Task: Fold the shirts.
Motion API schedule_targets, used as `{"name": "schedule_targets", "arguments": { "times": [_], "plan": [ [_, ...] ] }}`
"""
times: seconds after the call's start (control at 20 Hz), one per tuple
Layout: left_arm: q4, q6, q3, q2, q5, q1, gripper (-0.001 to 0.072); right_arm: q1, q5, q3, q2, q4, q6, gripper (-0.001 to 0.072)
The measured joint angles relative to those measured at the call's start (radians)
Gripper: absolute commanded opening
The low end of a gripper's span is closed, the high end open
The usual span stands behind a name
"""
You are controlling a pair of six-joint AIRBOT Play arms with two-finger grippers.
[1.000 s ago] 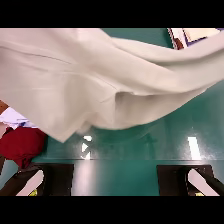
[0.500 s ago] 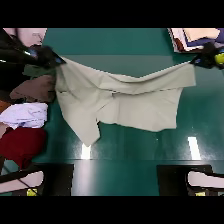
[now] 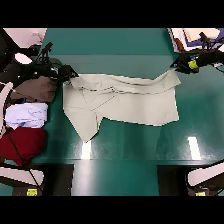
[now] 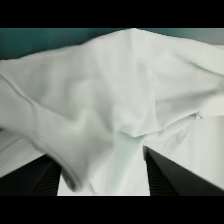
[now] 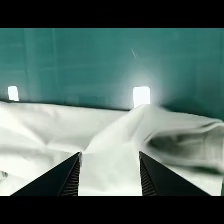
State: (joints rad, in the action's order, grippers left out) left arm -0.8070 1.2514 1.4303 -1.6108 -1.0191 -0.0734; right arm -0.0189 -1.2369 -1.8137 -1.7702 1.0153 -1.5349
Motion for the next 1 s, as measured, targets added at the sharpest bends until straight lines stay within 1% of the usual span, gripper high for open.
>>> {"name": "schedule_targets", "arguments": {
  "times": [0.1,0.25,0.45,0.6,0.75,0.85,0.9,0.95,1.0],
  "plan": [
    [-0.023,0.003,0.032,-0.005,-0.064,-0.028,0.0587,-0.015,-0.037,-0.037,-0.011,-0.001,0.007,0.0409],
    [-0.056,0.008,0.036,0.027,-0.179,-0.090,0.0587,-0.045,-0.143,-0.039,0.021,-0.002,0.052,0.0408],
    [-0.118,0.011,-0.121,0.122,-0.258,-0.143,0.0587,-0.084,-0.237,0.118,0.149,-0.003,0.106,0.0406],
    [-0.142,0.007,-0.298,0.172,-0.255,-0.157,0.0587,-0.108,-0.256,0.290,0.266,-0.002,0.132,0.0405],
    [-0.136,-0.008,-0.432,0.191,-0.196,-0.163,0.0586,-0.124,-0.254,0.447,0.377,-0.002,0.147,0.0404],
    [-0.099,-0.043,-0.488,0.195,-0.152,-0.163,0.0586,-0.127,-0.238,0.525,0.437,-0.003,0.151,0.0392],
    [-0.078,-0.056,-0.506,0.195,-0.135,-0.163,0.0538,-0.129,-0.230,0.555,0.463,-0.003,0.152,0.0332],
    [-0.063,-0.068,-0.518,0.195,-0.120,-0.164,0.0403,-0.130,-0.223,0.586,0.487,-0.003,0.154,0.0321],
    [-0.055,-0.074,-0.528,0.194,-0.101,-0.164,0.0291,-0.131,-0.217,0.613,0.509,-0.003,0.154,0.0321]
  ]
}}
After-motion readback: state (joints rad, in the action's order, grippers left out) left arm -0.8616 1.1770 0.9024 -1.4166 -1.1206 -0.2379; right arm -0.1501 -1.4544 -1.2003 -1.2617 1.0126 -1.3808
